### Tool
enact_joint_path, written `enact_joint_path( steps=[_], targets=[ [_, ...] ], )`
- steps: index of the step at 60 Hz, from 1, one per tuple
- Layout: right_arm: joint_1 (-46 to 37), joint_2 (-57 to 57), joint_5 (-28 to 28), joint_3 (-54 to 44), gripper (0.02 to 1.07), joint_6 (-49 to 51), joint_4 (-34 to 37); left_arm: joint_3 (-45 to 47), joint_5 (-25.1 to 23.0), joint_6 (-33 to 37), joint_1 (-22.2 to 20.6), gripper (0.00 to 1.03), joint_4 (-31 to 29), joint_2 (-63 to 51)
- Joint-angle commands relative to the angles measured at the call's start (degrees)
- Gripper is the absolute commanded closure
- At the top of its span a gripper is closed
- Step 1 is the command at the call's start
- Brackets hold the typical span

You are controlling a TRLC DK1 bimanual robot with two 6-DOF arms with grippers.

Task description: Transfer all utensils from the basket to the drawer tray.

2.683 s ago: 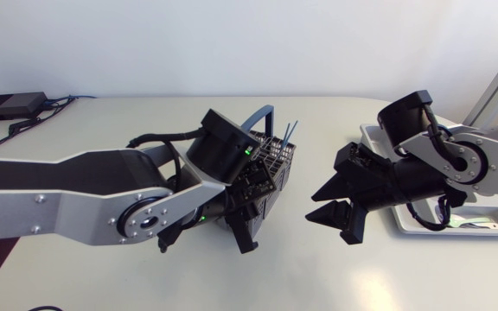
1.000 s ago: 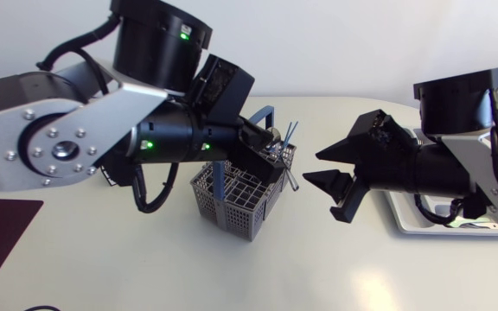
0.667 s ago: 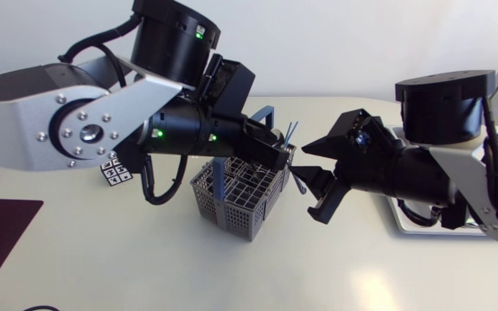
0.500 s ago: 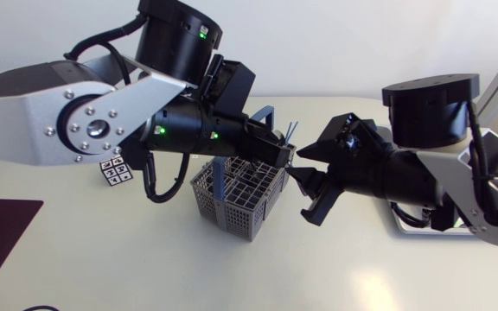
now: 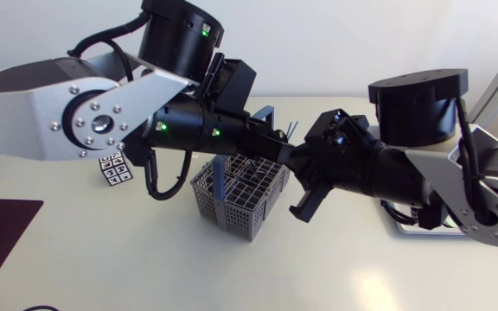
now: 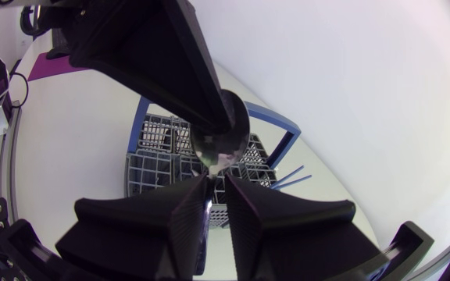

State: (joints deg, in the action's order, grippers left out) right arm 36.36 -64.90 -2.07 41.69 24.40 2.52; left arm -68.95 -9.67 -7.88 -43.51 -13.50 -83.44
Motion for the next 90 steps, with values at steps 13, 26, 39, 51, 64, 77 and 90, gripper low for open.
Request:
enact_joint_path(
  steps=[13, 26, 39, 51, 64, 77, 90],
  targets=[
    [0.9, -1.7, 0.7, 0.8, 1.02, -1.2, -0.7, -2.1, -1.8, -2.1, 1.0, 1.00, -0.3, -0.9],
    [1.0, -2.0, 0.1, 0.8, 1.02, -1.1, -0.3, -2.1, -3.1, -2.3, 1.6, 0.96, -0.3, -0.5],
    [1.1, -1.7, -0.9, 0.3, 1.02, -1.1, 1.3, -3.3, -3.2, -2.2, 2.1, 0.41, 1.2, 1.7],
    [-0.4, 0.0, -4.4, -0.3, 1.02, -0.8, 4.1, -1.9, -3.2, -2.7, 4.6, 0.24, 6.6, 7.8],
    [-15.8, 0.7, -18.8, 0.8, 1.02, 4.9, 10.3, -1.1, -3.1, -1.1, 9.3, 0.22, 6.6, 10.8],
    [-35.7, -1.6, -31.3, 1.8, 1.02, 20.1, 18.6, 2.1, -2.8, 4.5, 11.3, 0.17, 2.4, 12.2],
    [-53.7, -9.5, -38.7, 6.1, 1.02, 42.0, 31.0, 7.0, -1.6, 10.3, 9.6, 0.17, -0.4, 12.8]
  ],
)
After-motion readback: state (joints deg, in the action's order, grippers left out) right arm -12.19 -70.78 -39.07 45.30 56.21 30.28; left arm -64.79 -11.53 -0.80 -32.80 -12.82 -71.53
